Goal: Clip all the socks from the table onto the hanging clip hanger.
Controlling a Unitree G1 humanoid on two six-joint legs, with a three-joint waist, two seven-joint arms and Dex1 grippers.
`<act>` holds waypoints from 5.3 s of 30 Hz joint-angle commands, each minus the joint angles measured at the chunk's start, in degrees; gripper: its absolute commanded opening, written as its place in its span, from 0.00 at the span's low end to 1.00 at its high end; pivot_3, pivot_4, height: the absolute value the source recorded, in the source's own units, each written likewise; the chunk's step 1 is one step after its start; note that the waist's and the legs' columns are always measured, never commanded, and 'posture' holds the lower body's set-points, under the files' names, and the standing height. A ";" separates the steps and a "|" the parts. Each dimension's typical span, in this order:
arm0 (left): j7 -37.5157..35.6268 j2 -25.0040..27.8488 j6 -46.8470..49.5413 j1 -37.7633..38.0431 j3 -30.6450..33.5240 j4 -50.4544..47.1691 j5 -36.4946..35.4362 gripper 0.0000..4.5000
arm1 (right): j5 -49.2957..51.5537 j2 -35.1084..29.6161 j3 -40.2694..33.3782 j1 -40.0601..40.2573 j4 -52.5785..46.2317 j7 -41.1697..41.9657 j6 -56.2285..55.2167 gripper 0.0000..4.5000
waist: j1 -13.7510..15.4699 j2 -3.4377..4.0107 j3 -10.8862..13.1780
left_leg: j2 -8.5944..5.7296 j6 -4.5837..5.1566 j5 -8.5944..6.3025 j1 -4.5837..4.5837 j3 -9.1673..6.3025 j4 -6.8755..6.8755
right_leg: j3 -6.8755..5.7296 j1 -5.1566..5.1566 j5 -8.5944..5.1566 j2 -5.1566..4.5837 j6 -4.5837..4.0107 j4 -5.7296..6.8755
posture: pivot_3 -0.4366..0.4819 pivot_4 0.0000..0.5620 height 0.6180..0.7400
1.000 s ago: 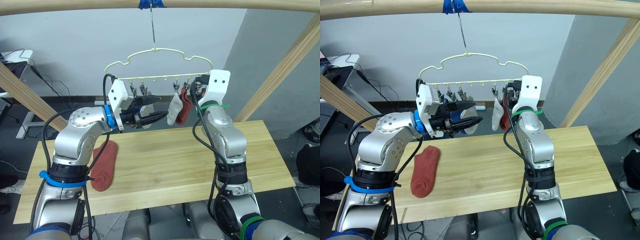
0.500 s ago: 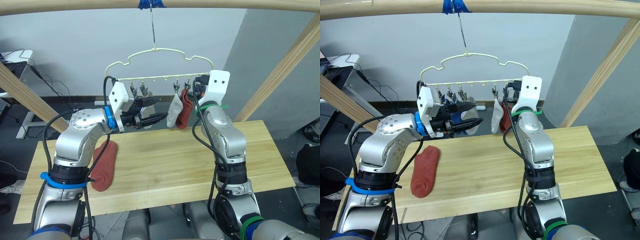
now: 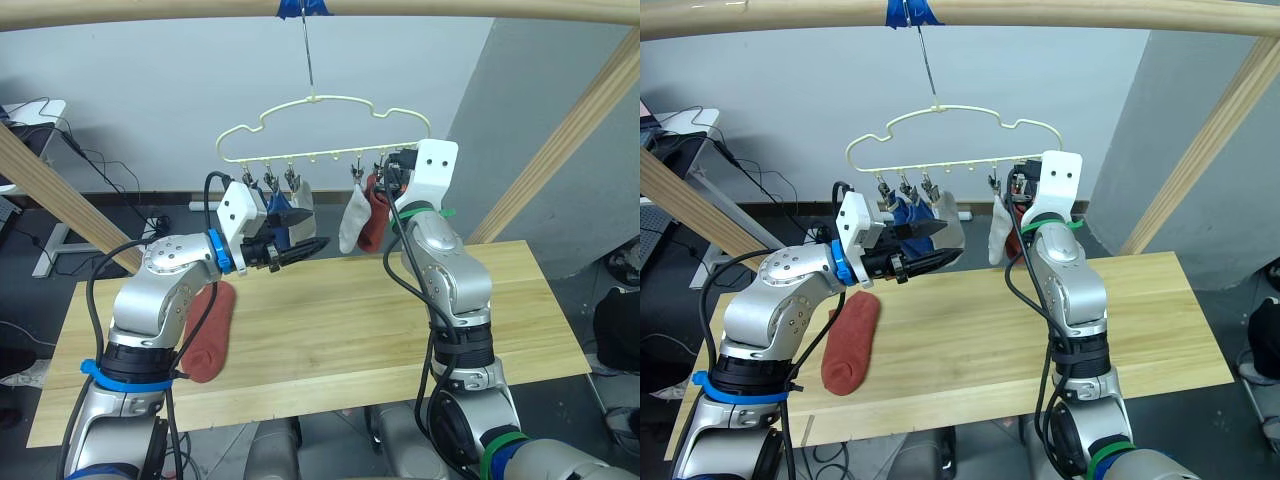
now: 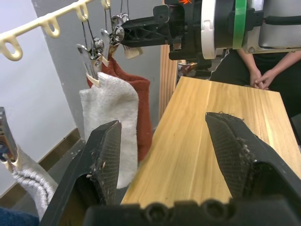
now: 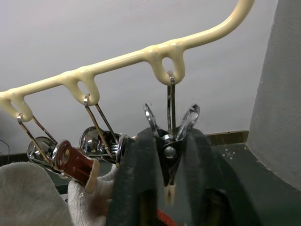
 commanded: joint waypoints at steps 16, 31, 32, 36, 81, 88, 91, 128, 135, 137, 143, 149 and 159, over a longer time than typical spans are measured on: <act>0.09 -0.75 -1.00 -1.58 -0.02 -2.03 0.06 0.70 | -0.21 1.34 -0.07 -3.28 0.61 -0.41 -2.39 0.33 | -0.01 0.00 0.00 | 0.00 0.00 0.00 0.00 0.00 0.03 | 0.00 0.00 0.01 0.00 -0.01 0.02 | 0.26 0.39 1.00; -0.10 -0.96 -1.16 -2.07 -0.27 -1.70 0.36 0.70 | -0.56 2.11 0.37 -2.49 -0.93 -2.18 -2.83 0.33 | -0.03 0.00 0.00 | 0.00 0.00 0.00 0.00 0.00 0.04 | 0.00 0.00 0.01 0.00 -0.01 0.03 | 0.26 0.39 1.00; -0.10 -0.96 -1.15 -2.09 -0.27 -1.69 0.36 0.70 | -0.53 2.10 0.38 -2.50 -0.90 -2.17 -2.87 0.33 | -0.02 0.00 0.00 | 0.00 0.00 0.00 0.00 0.00 0.04 | 0.00 0.00 0.01 0.00 -0.01 0.03 | 0.26 0.39 1.00; -0.07 -0.95 -1.14 -2.13 -0.30 -1.73 0.40 0.70 | -0.51 2.09 0.37 -2.46 -0.90 -2.22 -2.96 0.33 | -0.02 0.00 0.00 | 0.00 0.00 0.00 0.00 0.00 0.05 | 0.00 0.00 0.01 0.00 -0.01 0.04 | 0.26 0.39 1.00; -0.52 -0.94 -2.23 -2.89 -0.97 -0.31 1.10 0.70 | 4.68 7.10 1.16 -0.73 -4.59 -9.82 1.49 0.54 | -0.08 0.00 0.00 | 0.00 0.00 0.00 0.00 0.00 0.08 | 0.00 0.00 0.01 0.00 -0.02 0.07 | 0.25 0.39 1.00; -0.63 -0.86 -2.51 -2.94 -1.06 -0.15 1.20 0.70 | 7.23 7.22 1.39 -0.78 -4.38 -10.43 1.00 0.46 | -0.09 0.00 -0.01 | 0.00 0.00 0.00 0.00 0.00 0.09 | 0.00 0.00 0.01 0.00 -0.02 0.07 | 0.25 0.38 1.00; -0.67 -0.85 -2.54 -2.94 -1.08 -0.14 1.26 0.70 | 7.84 6.89 1.60 -0.83 -4.32 -10.59 0.75 0.27 | -0.09 0.00 -0.01 | 0.00 0.00 0.00 0.00 0.00 0.09 | 0.01 0.00 0.02 0.00 -0.02 0.07 | 0.25 0.38 1.00; 38.23 -11.56 -0.98 18.21 18.21 21.01 10.83 0.99 | 9.20 3.66 2.58 -0.96 -5.32 -7.78 3.51 0.00 | 0.07 0.01 -0.02 | 0.00 0.05 0.03 0.06 -0.05 0.25 | -0.04 -0.05 -0.03 -0.01 0.01 0.50 | 0.25 0.47 1.00; 38.44 -10.88 0.12 17.60 16.55 26.09 12.42 0.99 | 9.12 3.60 2.58 -0.94 -5.53 -7.59 3.80 0.00 | -0.07 0.01 -0.02 | 0.01 0.05 0.03 0.10 -0.04 0.22 | -0.02 -0.05 -0.04 -0.01 0.02 0.52 | 0.25 0.46 1.00; 38.45 -10.67 0.40 17.62 16.21 26.55 12.66 0.99 | 9.11 3.55 2.57 -0.94 -5.56 -7.56 3.86 0.00 | -0.09 0.01 -0.02 | 0.01 0.05 0.03 0.14 -0.03 0.22 | -0.01 -0.04 -0.07 -0.01 0.06 0.55 | 0.24 0.46 1.00; 37.87 -10.40 0.04 17.71 15.63 26.53 12.89 0.60 | 9.14 3.60 2.57 -0.77 -5.80 -7.54 4.07 0.00 | -0.15 0.01 -0.02 | 0.01 0.07 0.05 0.17 -0.02 0.22 | 0.01 -0.04 -0.09 -0.01 0.11 0.58 | 0.24 0.46 1.00; 37.26 -10.36 -0.65 18.18 14.86 25.76 13.35 0.22 | 9.17 3.71 2.48 -0.80 -5.77 -7.50 4.08 0.00 | -0.09 0.01 -0.02 | 0.00 0.07 0.05 0.17 -0.01 0.20 | 0.02 -0.03 -0.09 -0.02 0.10 0.54 | 0.24 0.45 1.00; 34.90 -9.40 -6.38 20.14 10.67 22.54 16.85 0.01 | 9.20 4.04 2.45 -0.81 -5.47 -7.58 3.63 0.00 | -0.11 0.01 -0.02 | 0.01 0.07 0.05 0.17 0.00 0.18 | 0.03 -0.03 -0.10 -0.02 0.11 0.51 | 0.25 0.45 1.00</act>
